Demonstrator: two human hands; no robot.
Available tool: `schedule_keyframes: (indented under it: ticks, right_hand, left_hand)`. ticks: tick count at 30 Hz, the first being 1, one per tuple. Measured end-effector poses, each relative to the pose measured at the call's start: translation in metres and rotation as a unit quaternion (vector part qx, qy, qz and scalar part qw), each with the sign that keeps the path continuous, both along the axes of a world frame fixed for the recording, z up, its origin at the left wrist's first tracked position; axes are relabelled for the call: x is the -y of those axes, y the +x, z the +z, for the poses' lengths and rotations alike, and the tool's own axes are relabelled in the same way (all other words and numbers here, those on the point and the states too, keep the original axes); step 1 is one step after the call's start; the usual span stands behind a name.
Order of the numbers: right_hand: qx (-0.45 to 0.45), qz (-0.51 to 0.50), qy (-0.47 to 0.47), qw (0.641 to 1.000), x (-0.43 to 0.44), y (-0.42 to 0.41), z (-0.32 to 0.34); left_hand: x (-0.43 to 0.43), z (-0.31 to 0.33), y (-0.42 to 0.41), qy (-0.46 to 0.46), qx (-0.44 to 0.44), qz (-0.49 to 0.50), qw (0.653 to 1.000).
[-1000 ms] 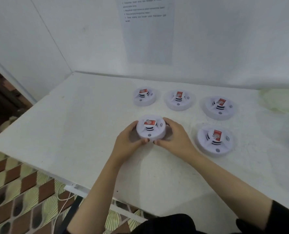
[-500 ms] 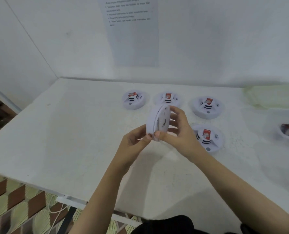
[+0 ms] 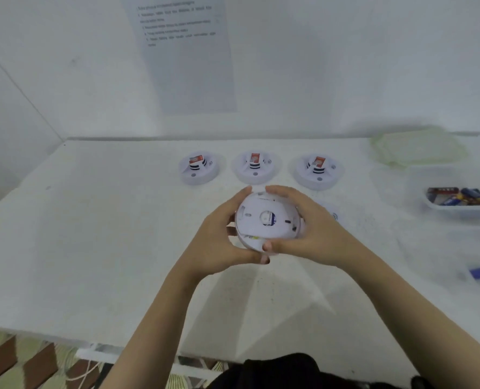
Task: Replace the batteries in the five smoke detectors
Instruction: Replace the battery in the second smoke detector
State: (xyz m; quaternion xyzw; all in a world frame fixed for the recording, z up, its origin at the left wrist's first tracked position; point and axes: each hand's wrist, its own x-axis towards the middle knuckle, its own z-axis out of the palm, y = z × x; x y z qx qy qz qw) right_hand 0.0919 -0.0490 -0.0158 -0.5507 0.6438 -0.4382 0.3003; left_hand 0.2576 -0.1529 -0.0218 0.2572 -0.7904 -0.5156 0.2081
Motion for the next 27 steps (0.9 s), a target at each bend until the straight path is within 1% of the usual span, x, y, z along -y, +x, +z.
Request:
schedule_keyframes:
  ticks: [3,5,8,13,15,22,27]
  right_hand:
    - [-0.003,-0.010,-0.029,1.000,-0.008,-0.005,0.005]
    - [-0.021,-0.017,-0.036,0.999,-0.012,-0.009,0.006]
    - [-0.064,-0.024,-0.025,0.997,-0.019,-0.015,0.008]
    - [-0.140,-0.012,-0.007,0.990,-0.030,-0.029,0.022]
    - [-0.156,-0.007,-0.001,0.988,-0.033,-0.034,0.026]
    - [-0.144,0.000,-0.003,0.990,-0.043,-0.056,0.029]
    - [-0.124,0.029,0.023,0.992,-0.053,-0.070,0.035]
  left_hand:
    - [-0.007,-0.001,-0.007,-0.022,-0.018,0.000,1.000]
    - [-0.010,-0.003,-0.014,-0.023,-0.023,-0.003,0.999]
    - [-0.014,-0.005,-0.023,-0.016,-0.027,-0.016,0.999]
    - [-0.018,-0.002,-0.035,-0.042,-0.032,-0.037,0.998]
    - [-0.021,0.000,-0.041,-0.043,-0.034,-0.043,0.998]
    - [-0.030,0.004,-0.063,-0.033,-0.041,-0.061,0.997]
    - [-0.040,0.002,-0.077,-0.017,-0.050,-0.080,0.995]
